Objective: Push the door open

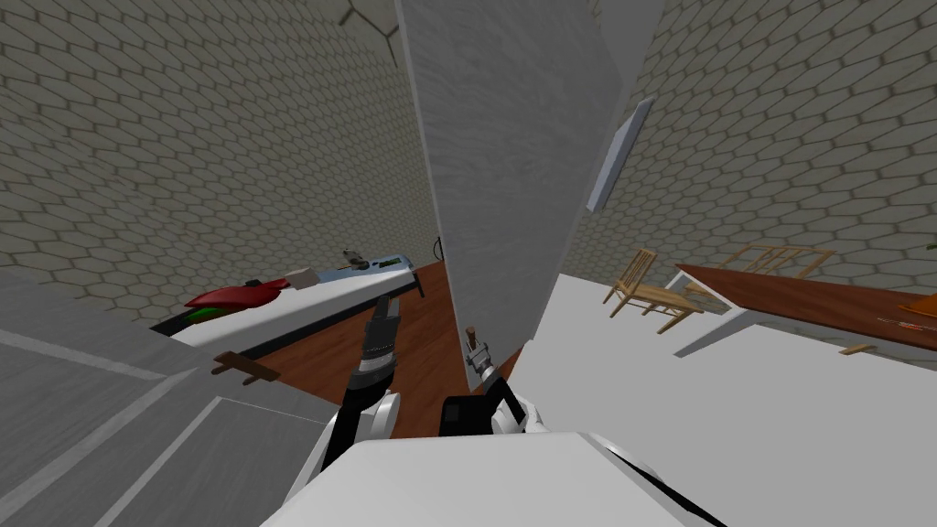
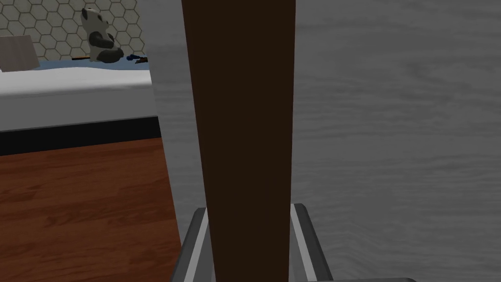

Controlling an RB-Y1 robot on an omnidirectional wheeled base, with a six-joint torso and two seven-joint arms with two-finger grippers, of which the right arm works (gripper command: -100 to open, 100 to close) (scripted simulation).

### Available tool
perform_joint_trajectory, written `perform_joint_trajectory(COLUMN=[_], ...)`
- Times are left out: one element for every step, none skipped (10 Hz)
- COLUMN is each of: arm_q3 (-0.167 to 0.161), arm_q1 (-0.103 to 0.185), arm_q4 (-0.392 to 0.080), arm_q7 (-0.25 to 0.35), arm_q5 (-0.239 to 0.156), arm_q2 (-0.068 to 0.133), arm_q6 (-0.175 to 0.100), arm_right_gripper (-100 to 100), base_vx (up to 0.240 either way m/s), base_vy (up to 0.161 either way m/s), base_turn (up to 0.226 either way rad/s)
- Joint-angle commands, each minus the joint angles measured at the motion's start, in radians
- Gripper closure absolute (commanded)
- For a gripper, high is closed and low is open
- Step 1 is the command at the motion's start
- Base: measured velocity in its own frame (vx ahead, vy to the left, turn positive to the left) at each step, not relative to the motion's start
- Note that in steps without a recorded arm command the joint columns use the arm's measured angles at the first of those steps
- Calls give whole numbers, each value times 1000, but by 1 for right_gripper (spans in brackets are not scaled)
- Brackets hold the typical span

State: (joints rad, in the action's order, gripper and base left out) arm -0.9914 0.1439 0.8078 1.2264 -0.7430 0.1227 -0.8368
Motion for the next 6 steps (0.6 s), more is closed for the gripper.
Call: perform_joint_trajectory(arm_q3=[32,44,56,67,79,90], arm_q1=[6,5,4,3,3,2], arm_q4=[1,-3,-7,-10,-14,-17], arm_q7=[-5,-8,-12,-16,-20,-23], arm_q5=[-7,-9,-11,-13,-15,-17], arm_q2=[6,2,-2,-5,-9,-12], arm_q6=[-12,-13,-13,-14,-14,-15], arm_right_gripper=[100,100,100,100,100,100], base_vx=[92,108,107,109,100,76], base_vy=[123,103,84,98,121,105], base_turn=[-35,-33,-15,-29,-37,-41])
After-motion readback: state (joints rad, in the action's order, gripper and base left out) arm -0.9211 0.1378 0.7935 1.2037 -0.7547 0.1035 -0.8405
